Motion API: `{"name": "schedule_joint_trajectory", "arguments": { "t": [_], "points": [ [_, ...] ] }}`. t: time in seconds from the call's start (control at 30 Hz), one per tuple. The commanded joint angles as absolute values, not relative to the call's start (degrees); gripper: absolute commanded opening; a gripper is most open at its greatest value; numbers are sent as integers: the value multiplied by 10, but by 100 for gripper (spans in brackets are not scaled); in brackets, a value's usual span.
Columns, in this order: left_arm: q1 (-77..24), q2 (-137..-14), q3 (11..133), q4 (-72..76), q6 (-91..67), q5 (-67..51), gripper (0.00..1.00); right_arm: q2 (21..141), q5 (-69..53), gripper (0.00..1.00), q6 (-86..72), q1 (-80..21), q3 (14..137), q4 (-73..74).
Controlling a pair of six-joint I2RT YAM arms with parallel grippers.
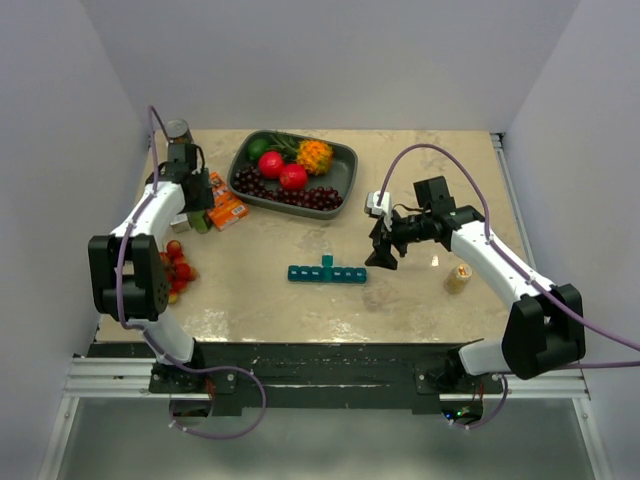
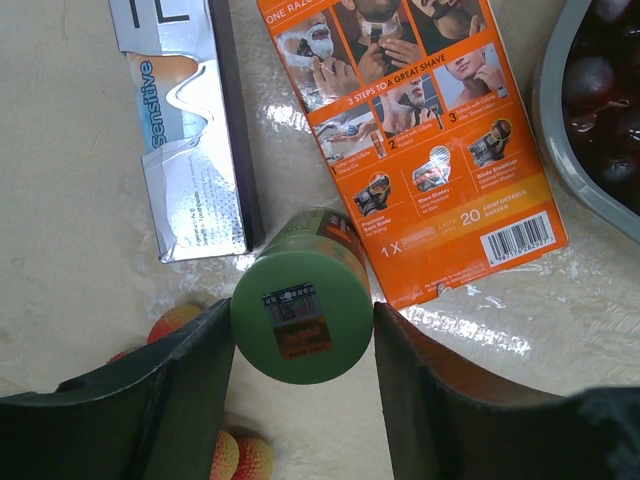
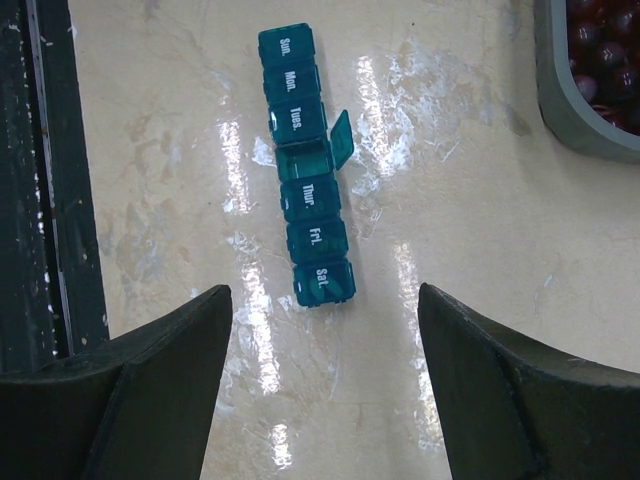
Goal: Sort the pills into containers
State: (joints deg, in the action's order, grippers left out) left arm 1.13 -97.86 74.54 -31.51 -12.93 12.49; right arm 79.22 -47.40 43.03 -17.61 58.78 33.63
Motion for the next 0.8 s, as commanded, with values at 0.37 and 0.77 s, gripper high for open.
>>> {"name": "schedule_joint_trajectory", "arguments": {
  "t": [0.37,0.77],
  "points": [
    [16,-899,724,-328,-136,65,0,781,-510,78,461,-172,585,345],
    [-63,-680,549,-264,-176,-299,0,767,-616,95,628,-202,668,488]
  ]
}}
